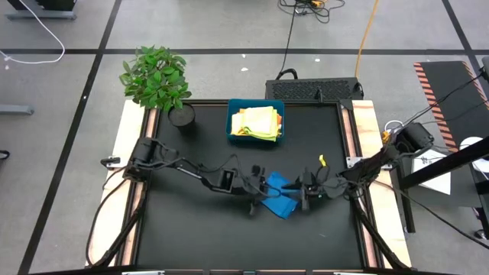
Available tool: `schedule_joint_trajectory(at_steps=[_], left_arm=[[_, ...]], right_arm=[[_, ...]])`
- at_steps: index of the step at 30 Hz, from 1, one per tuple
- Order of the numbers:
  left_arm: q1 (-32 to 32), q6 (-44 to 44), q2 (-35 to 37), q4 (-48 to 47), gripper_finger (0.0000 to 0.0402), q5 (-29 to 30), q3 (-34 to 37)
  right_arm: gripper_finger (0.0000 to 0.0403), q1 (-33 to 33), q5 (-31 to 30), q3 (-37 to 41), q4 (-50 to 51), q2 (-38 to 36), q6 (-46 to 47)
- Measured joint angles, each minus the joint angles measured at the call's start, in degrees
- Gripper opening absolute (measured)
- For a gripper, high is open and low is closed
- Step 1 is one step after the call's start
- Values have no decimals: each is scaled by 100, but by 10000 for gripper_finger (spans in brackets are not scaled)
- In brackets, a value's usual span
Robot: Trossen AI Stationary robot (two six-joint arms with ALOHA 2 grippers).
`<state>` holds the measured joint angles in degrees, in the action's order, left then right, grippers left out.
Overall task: Fold microfiber towels
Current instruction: Put the blue microfiber cloth into the blue blue bin
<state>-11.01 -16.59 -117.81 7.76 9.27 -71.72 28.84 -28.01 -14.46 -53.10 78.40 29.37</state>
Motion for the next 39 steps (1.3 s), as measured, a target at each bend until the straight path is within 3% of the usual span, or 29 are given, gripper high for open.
schedule_joint_trajectory(at_steps=[9, 14, 18, 20, 26, 29, 33, 39], left_arm=[[-425, 104, -21, -424, 200, 65, 1], [-771, -278, 187, -490, 200, 906, -99], [-1063, -169, 459, -693, 200, 1196, -129], [-1261, -241, 626, -1313, 200, 1275, -109], [-1913, 11, 1398, -2380, 200, 2595, -59], [-1974, 340, 1572, -2476, 200, 2608, 144], [-1939, 1012, 1598, -2259, 200, 2252, 589], [-2059, 1367, 1470, -787, 200, 2024, 1798]], right_arm=[[116, 672, -742, -818, 972, 643, 75], [116, 757, -794, -869, 972, 993, 826], [116, 840, -792, -1063, 976, 1136, 1219], [116, 869, -793, -1292, 1029, 1131, 1061], [116, 894, -637, -2371, 1783, 1058, 62], [116, 884, -655, -2681, 2444, 1061, -121], [116, 881, -969, -2829, 3115, 1212, 417], [116, 964, -896, -3258, 3414, 1983, 390]])
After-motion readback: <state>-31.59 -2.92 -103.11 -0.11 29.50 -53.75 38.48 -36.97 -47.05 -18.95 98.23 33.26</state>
